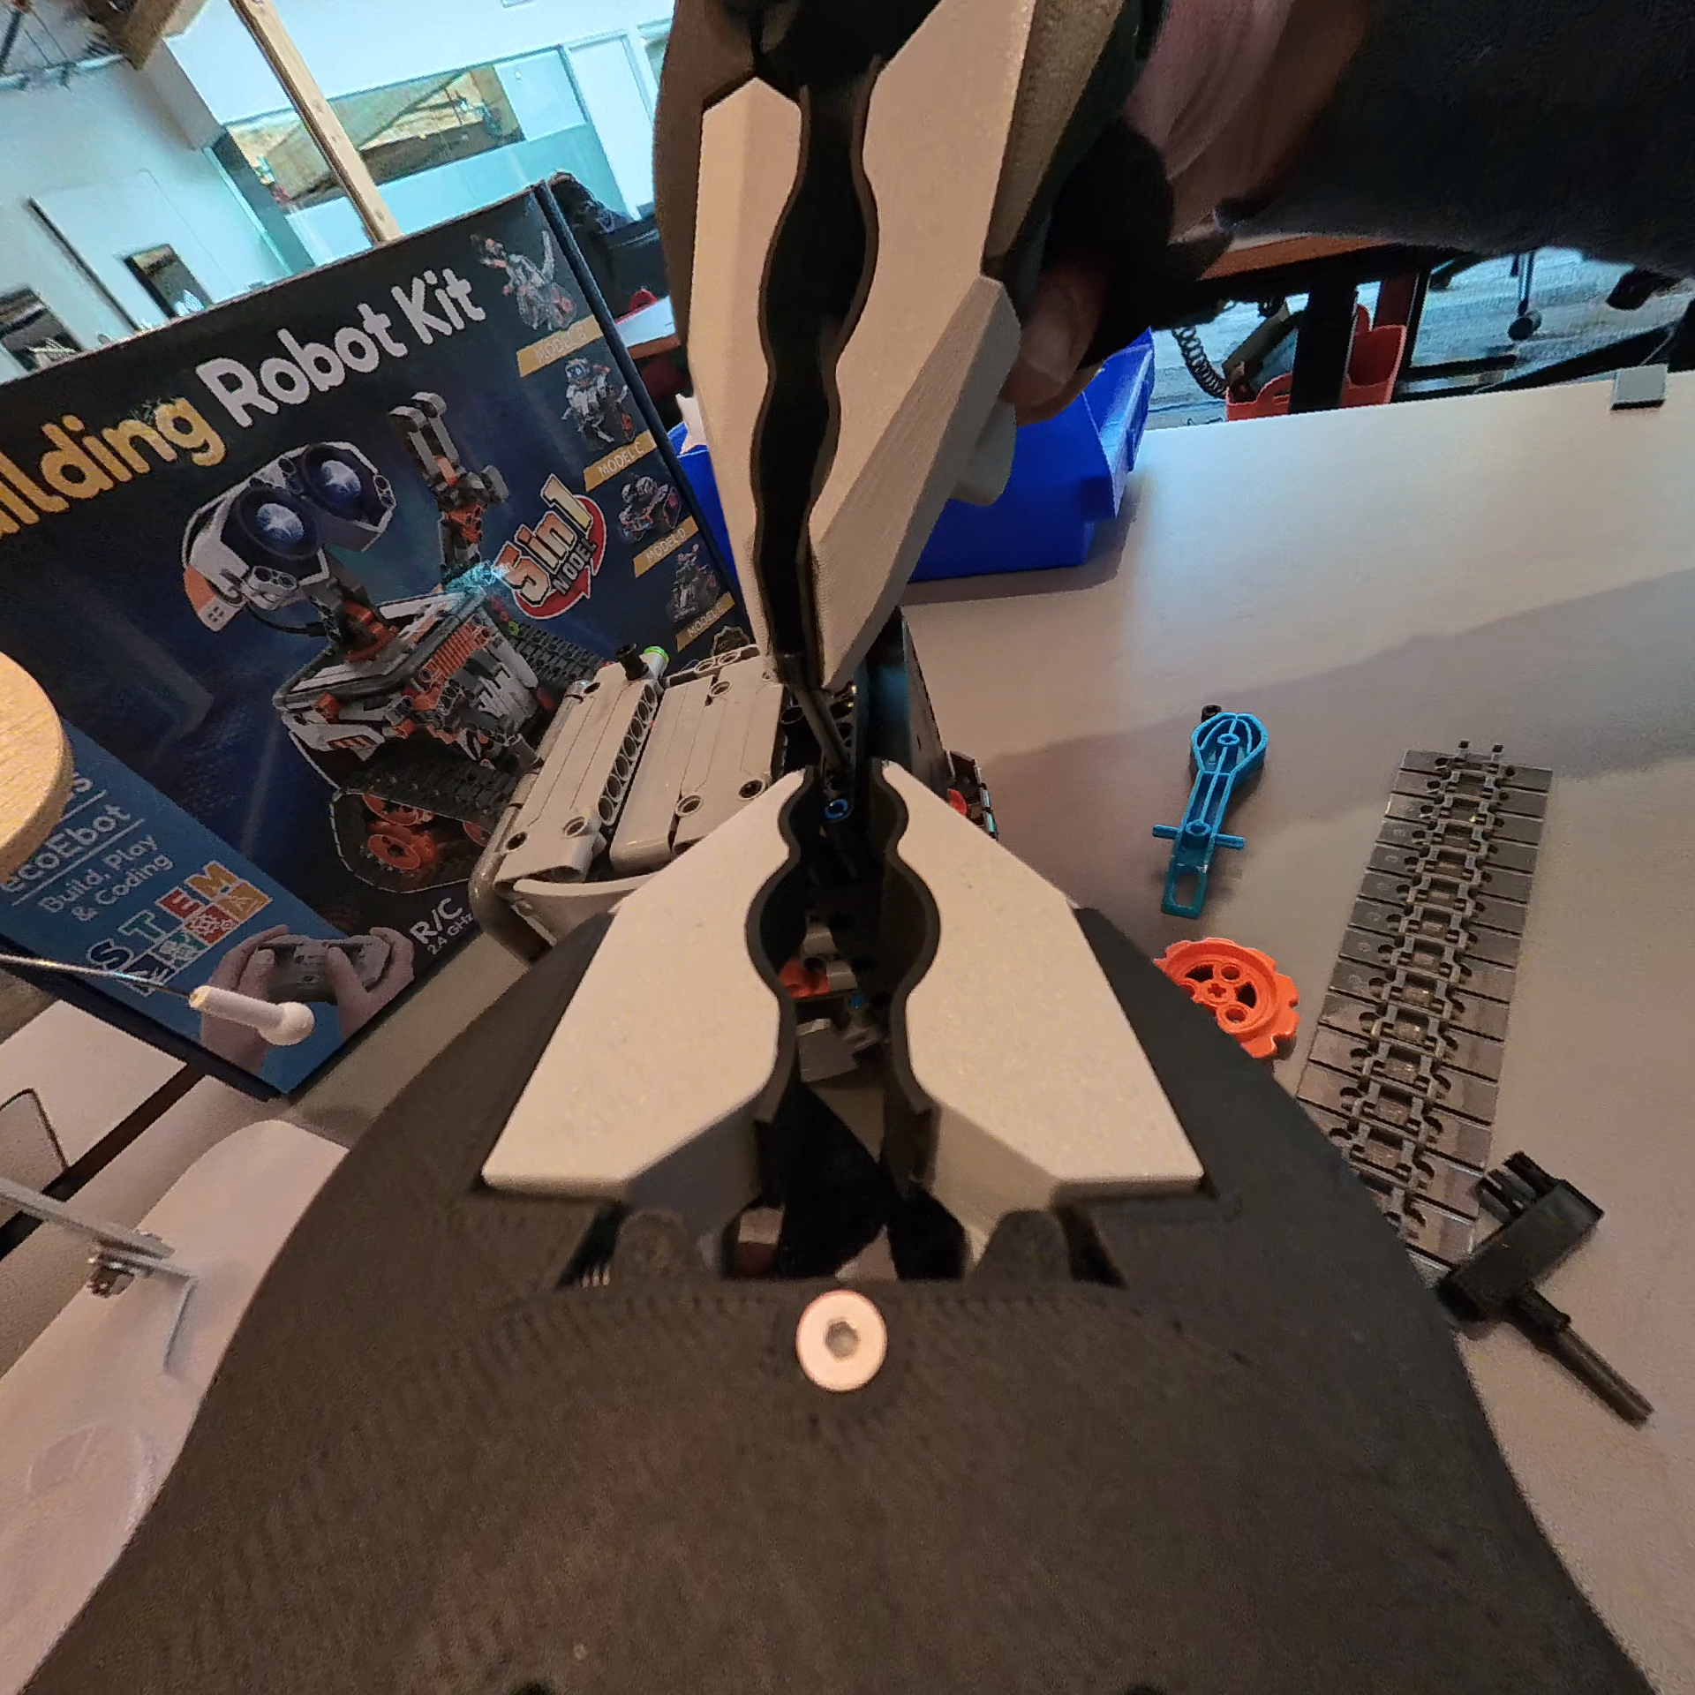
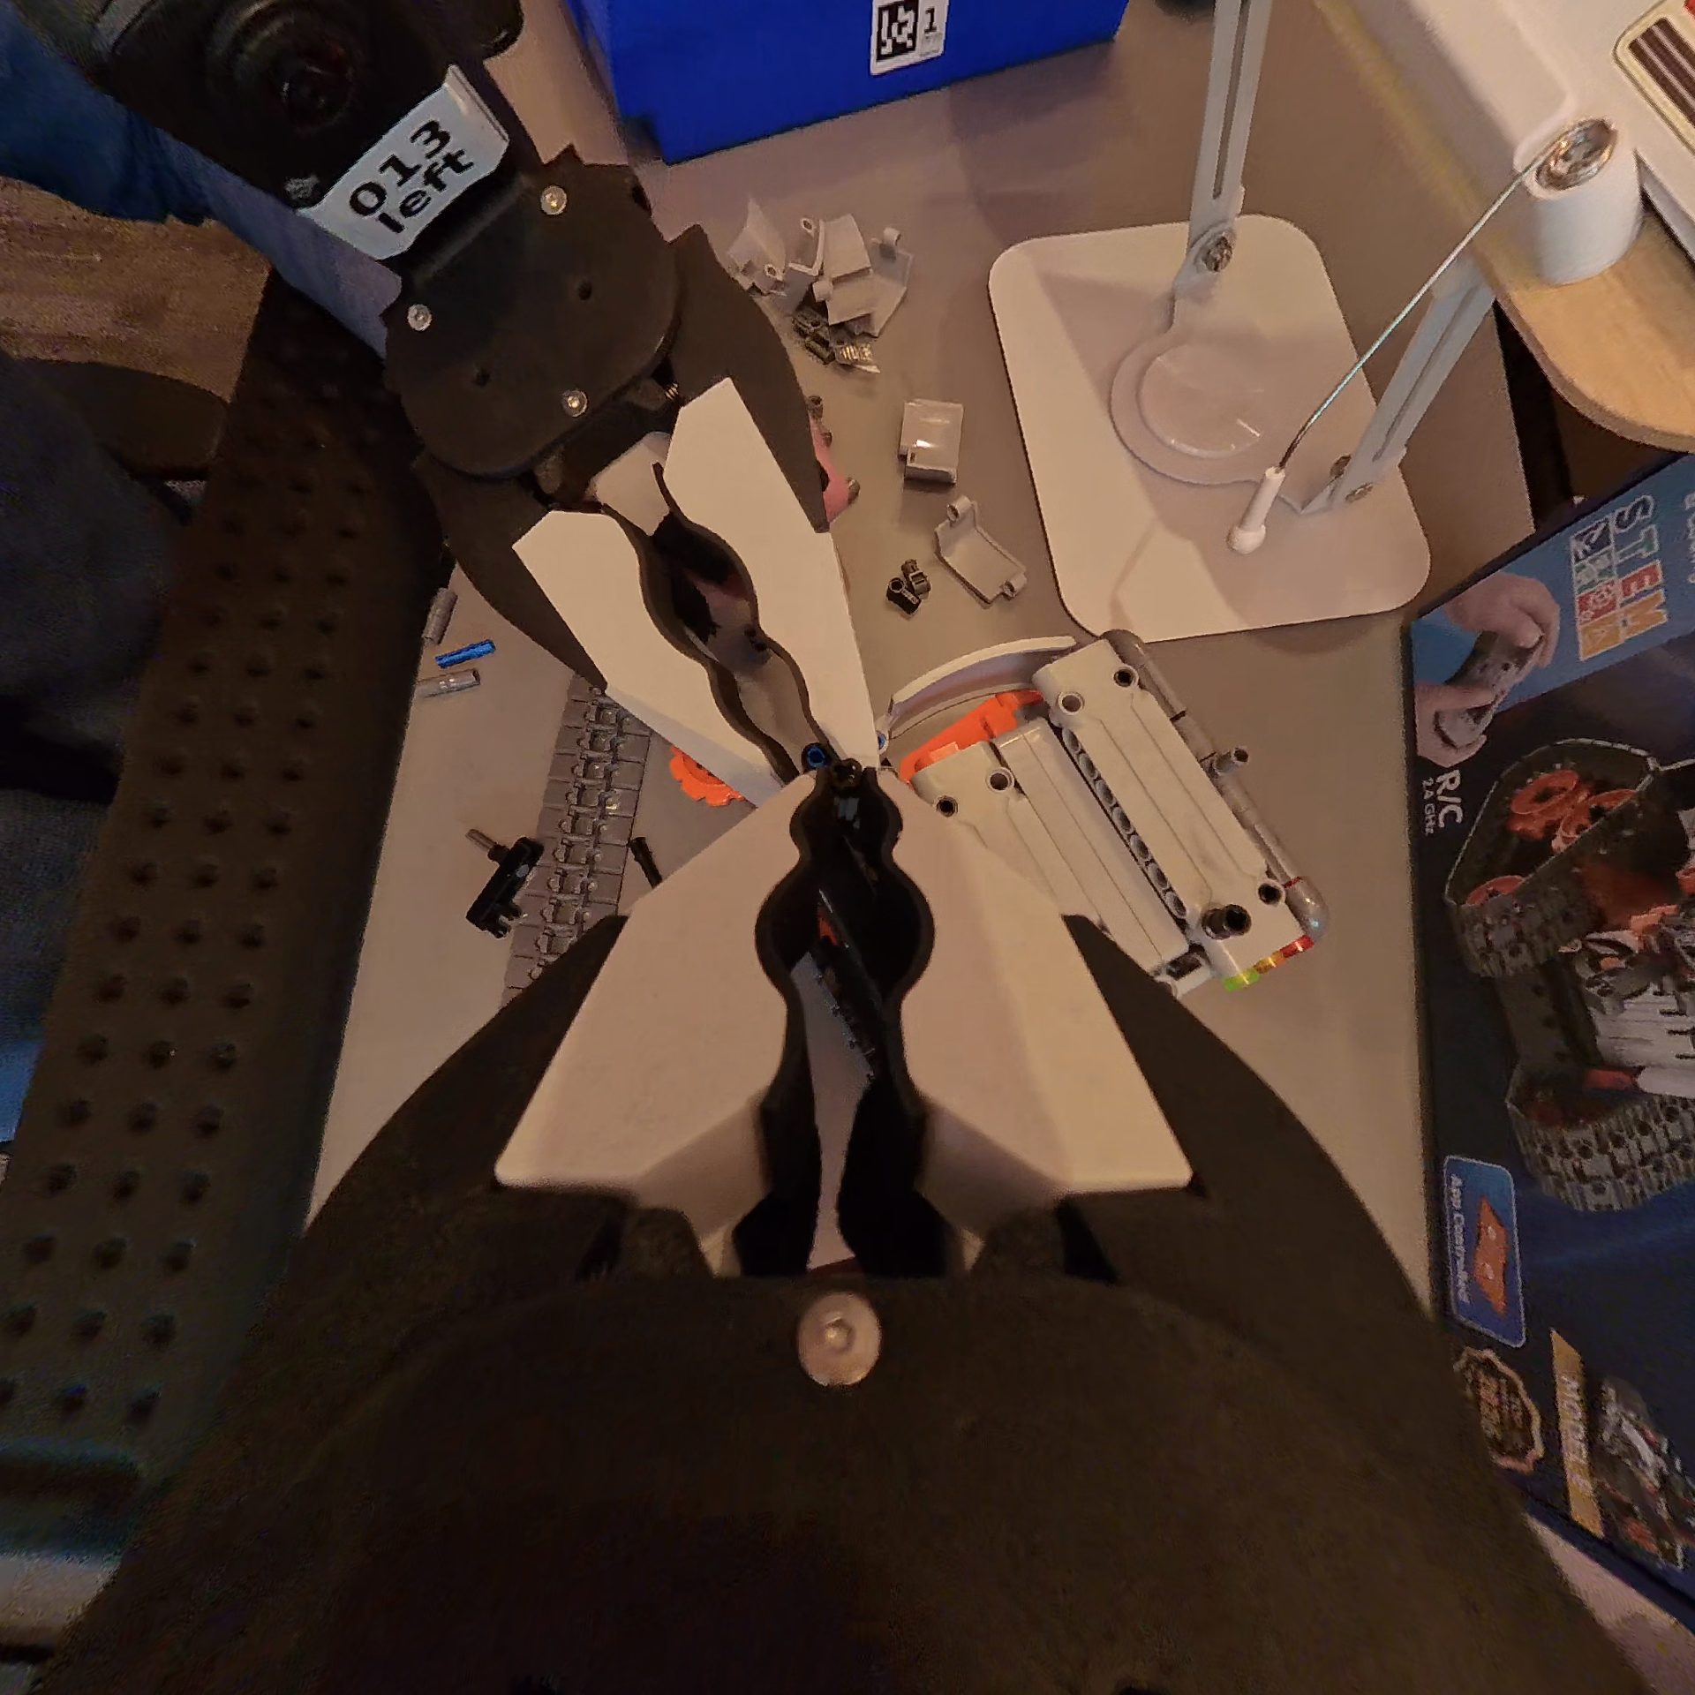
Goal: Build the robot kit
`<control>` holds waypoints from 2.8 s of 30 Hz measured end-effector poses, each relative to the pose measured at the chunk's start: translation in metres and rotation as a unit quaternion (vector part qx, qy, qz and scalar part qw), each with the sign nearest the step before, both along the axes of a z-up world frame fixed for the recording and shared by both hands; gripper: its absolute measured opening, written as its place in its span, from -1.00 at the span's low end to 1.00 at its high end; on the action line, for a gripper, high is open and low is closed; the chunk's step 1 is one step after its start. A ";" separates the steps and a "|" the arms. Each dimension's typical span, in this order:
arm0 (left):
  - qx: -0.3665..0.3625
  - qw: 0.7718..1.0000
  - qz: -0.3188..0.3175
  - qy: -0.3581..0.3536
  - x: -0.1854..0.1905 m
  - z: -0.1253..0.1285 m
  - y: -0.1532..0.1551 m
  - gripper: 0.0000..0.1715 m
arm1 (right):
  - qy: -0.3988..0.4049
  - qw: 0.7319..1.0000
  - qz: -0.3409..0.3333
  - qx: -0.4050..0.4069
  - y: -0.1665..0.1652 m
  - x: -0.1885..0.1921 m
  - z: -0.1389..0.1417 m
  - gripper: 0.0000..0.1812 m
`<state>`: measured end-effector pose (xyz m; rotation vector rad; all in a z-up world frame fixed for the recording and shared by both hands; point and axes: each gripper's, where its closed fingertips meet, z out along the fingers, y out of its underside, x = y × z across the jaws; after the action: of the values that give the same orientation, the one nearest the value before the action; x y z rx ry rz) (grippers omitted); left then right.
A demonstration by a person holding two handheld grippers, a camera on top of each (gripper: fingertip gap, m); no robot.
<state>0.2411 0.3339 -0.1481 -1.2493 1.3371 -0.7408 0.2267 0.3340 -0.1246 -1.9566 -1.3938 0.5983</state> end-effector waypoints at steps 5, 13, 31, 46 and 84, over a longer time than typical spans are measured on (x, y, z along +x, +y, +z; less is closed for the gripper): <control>0.016 1.000 0.019 0.000 0.002 0.000 0.000 -0.88 | -0.003 0.998 -0.068 -0.016 0.001 0.000 0.000 -0.97; 0.031 0.999 0.038 0.003 0.012 0.000 -0.010 -0.90 | -0.025 0.992 -0.127 -0.007 -0.005 0.008 -0.010 -0.97; 0.017 0.999 0.043 -0.002 0.025 0.001 -0.019 -0.90 | -0.005 0.990 -0.144 0.006 -0.017 0.028 0.006 -0.97; 0.024 0.999 0.042 -0.001 0.026 0.001 -0.019 -0.90 | -0.001 0.989 -0.146 -0.003 -0.018 0.026 0.001 -0.97; 0.049 0.999 0.002 0.006 0.022 0.007 -0.027 -0.72 | -0.002 0.979 -0.196 0.064 -0.015 0.029 -0.006 -0.94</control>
<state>0.2635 0.3074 -0.1410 -1.1793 1.3640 -0.6591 0.2559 0.3189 -0.1303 -2.0492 -0.9800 0.3124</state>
